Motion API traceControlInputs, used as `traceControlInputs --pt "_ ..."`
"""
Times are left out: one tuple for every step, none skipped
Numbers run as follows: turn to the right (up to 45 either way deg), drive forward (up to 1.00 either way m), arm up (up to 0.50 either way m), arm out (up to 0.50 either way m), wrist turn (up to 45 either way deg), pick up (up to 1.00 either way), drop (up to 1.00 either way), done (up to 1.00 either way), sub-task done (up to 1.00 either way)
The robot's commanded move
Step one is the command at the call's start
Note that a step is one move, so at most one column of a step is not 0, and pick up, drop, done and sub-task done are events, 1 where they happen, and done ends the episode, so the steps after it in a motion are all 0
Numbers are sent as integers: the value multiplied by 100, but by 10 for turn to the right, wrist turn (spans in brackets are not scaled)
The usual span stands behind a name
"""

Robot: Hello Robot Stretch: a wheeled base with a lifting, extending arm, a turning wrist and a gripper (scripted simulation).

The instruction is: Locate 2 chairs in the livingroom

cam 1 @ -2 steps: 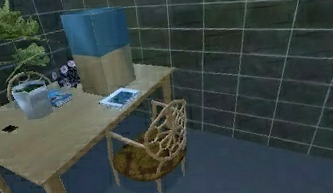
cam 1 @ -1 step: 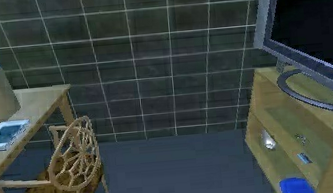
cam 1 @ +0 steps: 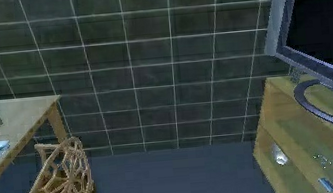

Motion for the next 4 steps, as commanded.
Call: traceControlInputs --pt "330 0 0 0 0 0 0 0 0" --pt "0 15 0 0 0 0 0 0 0" --pt "-450 0 0 0 0 0 0 0 0" --pt "-360 0 0 0 0 0 0 0 0"
